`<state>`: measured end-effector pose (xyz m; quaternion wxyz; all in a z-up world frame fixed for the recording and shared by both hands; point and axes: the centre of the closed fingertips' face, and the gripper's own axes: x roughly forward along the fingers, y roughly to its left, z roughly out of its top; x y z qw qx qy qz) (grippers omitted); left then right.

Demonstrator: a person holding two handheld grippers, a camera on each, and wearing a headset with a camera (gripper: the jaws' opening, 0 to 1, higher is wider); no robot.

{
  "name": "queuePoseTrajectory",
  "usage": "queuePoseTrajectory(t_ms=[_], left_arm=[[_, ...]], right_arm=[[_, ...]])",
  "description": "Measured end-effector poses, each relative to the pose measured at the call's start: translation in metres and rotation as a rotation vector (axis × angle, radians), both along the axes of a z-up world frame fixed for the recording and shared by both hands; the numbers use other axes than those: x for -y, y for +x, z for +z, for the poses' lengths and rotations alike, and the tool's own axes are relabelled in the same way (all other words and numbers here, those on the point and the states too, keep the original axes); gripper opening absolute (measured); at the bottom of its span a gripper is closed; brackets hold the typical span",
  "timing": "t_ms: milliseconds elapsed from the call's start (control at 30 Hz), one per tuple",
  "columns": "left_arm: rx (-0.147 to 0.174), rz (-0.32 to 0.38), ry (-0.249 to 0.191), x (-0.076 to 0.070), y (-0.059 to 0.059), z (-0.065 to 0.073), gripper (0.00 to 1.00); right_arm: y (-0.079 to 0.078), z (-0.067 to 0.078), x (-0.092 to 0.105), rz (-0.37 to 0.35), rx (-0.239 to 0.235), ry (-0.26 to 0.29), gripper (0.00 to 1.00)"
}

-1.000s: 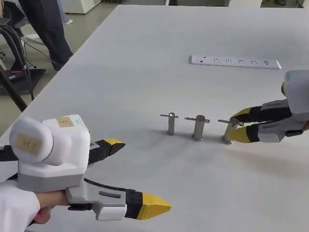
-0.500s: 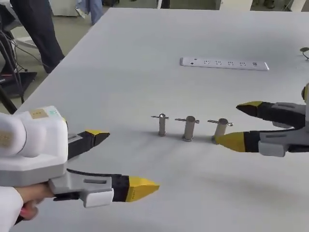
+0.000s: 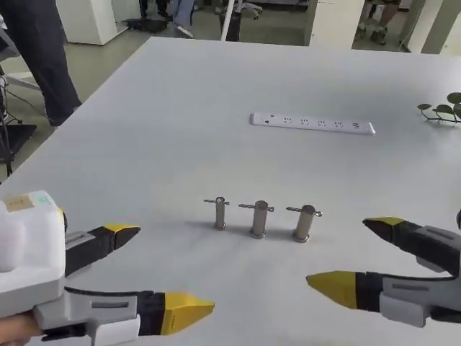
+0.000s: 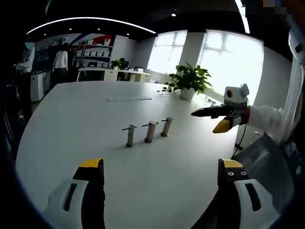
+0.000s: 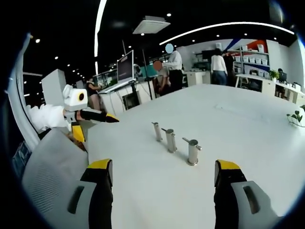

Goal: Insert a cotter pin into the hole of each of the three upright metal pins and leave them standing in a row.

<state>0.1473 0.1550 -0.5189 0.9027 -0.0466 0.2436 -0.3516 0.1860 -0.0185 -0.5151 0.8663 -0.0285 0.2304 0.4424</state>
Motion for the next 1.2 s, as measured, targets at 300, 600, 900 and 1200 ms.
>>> queuePoseTrajectory(t_ms=[300, 600, 900, 1200], left_arm=[[-0.029, 0.028, -0.023, 0.0, -0.012, -0.001, 0.99], [-0.003, 0.041, 0.018, -0.009, -0.016, 0.004, 0.99], [-0.007, 0.058, 0.045, -0.013, -0.019, -0.003, 0.99], [-0.008, 0.075, 0.029, -0.016, -0.022, 0.001, 0.99]], right_arm=[[-0.016, -0.01, -0.004, -0.069, -0.063, 0.047, 0.92], [-0.031, -0.016, 0.004, -0.044, -0.071, -0.048, 0.95], [-0.031, -0.011, 0.022, -0.139, -0.101, -0.023, 0.98], [-0.036, -0.018, 0.026, -0.171, -0.108, -0.049, 0.98]])
